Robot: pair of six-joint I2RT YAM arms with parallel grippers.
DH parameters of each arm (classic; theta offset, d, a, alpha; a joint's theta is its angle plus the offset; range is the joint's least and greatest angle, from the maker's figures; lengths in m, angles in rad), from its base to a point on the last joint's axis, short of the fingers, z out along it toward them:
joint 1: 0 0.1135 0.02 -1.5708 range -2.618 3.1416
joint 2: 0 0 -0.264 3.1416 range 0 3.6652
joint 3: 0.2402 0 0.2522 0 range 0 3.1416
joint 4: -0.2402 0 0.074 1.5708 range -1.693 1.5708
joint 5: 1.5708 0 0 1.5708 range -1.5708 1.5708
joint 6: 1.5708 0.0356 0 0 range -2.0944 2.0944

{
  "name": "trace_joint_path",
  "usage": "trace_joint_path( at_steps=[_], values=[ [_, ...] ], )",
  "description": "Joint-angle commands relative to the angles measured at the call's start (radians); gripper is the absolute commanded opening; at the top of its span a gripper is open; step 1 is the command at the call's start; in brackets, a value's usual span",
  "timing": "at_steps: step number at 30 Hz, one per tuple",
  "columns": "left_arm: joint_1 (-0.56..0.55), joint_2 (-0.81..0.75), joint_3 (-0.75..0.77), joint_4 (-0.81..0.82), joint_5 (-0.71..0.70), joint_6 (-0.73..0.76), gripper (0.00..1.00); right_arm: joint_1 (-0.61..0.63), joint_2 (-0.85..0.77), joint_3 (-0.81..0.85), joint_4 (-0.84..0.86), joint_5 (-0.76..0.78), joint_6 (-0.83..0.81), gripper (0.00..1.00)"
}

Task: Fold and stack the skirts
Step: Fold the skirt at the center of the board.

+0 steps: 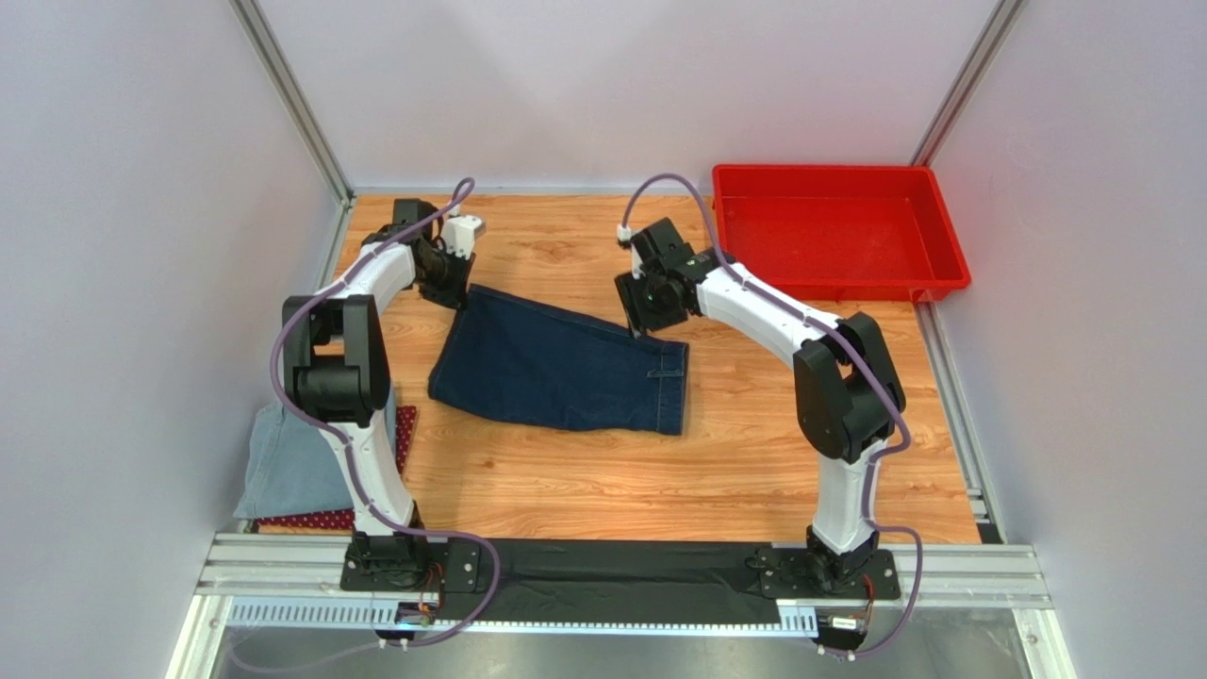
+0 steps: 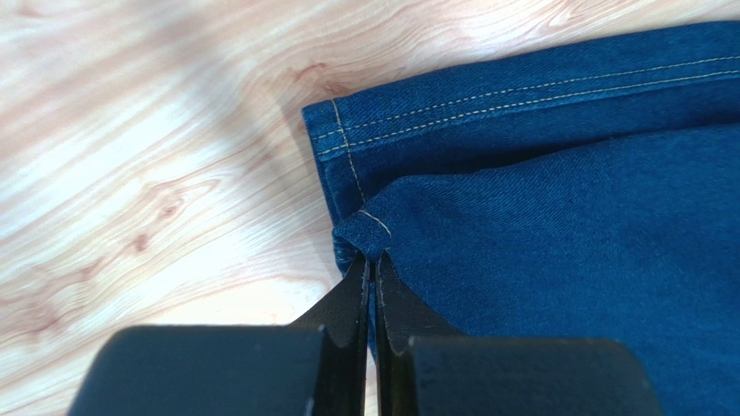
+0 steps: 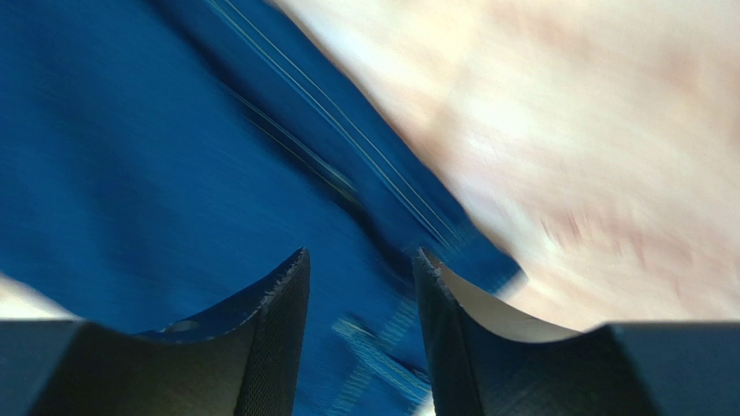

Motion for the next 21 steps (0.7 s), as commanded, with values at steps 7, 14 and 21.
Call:
trace_joint_path(
  at_steps=[7, 14, 21],
  values=[
    [-0.003, -0.061, 0.003, 0.014, 0.008, 0.028, 0.0, -0.041, 0.04, -0.062, -0.112, 0.085, -0.093, 0.55],
    [-0.003, -0.068, -0.007, 0.014, 0.004, 0.034, 0.0, -0.049, 0.059, -0.088, -0.1, -0.023, -0.069, 0.53],
    [-0.003, -0.08, -0.005, 0.009, -0.002, 0.035, 0.0, -0.067, 0.054, -0.1, -0.102, -0.043, -0.055, 0.07]
  ],
)
